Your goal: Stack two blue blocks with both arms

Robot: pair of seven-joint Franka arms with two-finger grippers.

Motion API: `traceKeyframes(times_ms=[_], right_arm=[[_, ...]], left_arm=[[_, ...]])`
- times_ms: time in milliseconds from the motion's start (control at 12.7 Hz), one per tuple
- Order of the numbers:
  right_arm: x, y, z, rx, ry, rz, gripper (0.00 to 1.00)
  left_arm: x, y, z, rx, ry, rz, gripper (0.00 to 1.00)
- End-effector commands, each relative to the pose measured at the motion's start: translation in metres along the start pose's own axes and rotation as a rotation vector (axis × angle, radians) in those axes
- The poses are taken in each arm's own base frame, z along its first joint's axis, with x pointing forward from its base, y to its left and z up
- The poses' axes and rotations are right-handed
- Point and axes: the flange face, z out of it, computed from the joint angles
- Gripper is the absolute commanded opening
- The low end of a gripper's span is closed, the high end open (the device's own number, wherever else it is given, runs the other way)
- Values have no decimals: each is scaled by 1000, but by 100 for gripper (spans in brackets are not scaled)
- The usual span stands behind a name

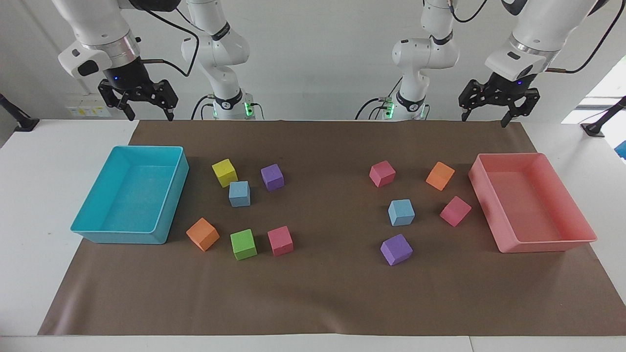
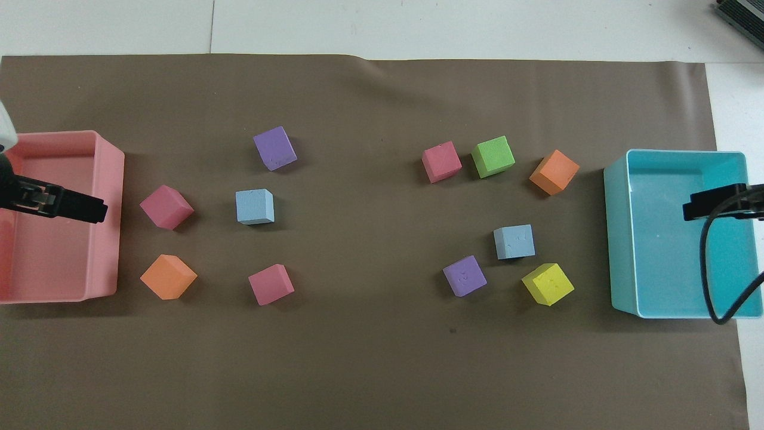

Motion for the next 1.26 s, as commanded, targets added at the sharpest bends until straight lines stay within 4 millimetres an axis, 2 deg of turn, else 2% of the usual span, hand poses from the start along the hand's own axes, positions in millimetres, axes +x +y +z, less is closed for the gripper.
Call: traceKeyframes(times_ms=[0, 1182], right_arm=[[-8, 0, 0, -4, 6, 8, 100], [-13, -1, 2, 4, 6, -10, 100]], left_arm=[[-5, -3, -3, 1, 0, -1, 100], [-6, -3, -2, 1, -5, -4, 100]])
